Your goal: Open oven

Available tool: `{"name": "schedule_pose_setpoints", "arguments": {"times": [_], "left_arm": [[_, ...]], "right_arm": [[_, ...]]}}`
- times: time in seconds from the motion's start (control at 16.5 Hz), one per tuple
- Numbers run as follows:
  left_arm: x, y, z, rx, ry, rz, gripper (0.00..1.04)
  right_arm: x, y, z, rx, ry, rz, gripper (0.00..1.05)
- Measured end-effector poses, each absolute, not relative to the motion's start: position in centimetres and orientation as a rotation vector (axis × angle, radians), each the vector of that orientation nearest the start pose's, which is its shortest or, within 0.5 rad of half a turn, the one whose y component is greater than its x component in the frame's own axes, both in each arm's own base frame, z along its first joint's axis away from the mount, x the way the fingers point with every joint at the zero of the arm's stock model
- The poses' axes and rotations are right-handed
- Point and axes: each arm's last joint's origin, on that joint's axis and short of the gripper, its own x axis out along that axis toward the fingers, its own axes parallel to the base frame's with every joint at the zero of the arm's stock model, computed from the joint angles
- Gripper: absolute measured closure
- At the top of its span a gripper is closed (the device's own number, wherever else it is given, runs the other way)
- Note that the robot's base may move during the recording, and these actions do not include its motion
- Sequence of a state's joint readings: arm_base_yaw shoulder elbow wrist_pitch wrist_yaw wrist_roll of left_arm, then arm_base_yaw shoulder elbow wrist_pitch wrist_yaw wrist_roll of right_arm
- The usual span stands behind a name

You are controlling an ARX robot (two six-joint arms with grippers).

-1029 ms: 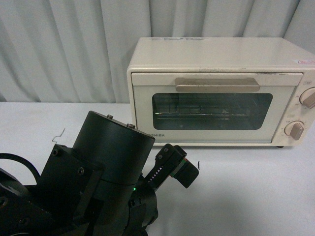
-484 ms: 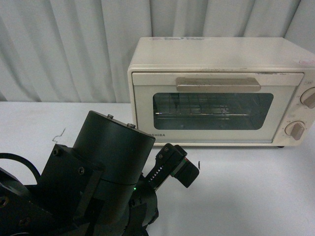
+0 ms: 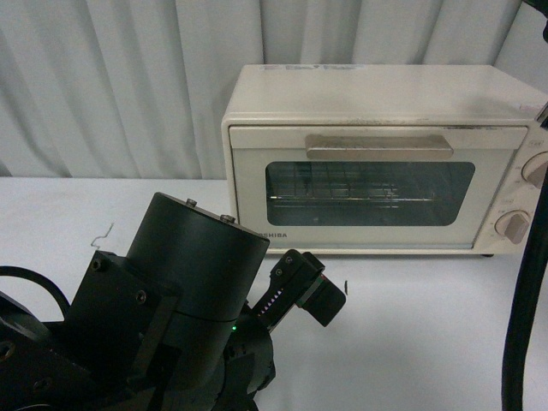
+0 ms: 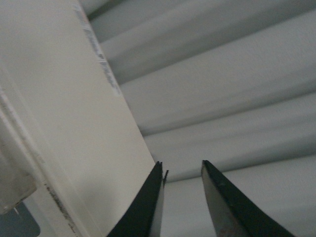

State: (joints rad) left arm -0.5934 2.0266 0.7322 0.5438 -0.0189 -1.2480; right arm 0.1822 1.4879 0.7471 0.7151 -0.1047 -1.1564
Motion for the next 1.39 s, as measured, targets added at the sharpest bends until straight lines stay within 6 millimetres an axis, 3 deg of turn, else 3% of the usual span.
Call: {"name": "schedule_pose_setpoints", "arguments": {"times": [0.18, 0.73, 1.39], "left_arm": [[27.5, -18.5, 5.5, -0.93, 0.942, -0.021, 0.07], [27.5, -18.5, 5.5, -0.93, 0.942, -0.021, 0.07], [27.5, -18.5, 5.5, -0.93, 0.942, -0.021, 0.07]], "right_arm": [[31.6, 6.2, 22.8, -1.292, -0.157, 0.37, 1.04], [33.1, 7.4, 19.0, -1.33, -0.073, 0.554, 1.03], [34.5, 7.8, 17.1, -1.325, -0.022, 0.614, 1.03]]}}
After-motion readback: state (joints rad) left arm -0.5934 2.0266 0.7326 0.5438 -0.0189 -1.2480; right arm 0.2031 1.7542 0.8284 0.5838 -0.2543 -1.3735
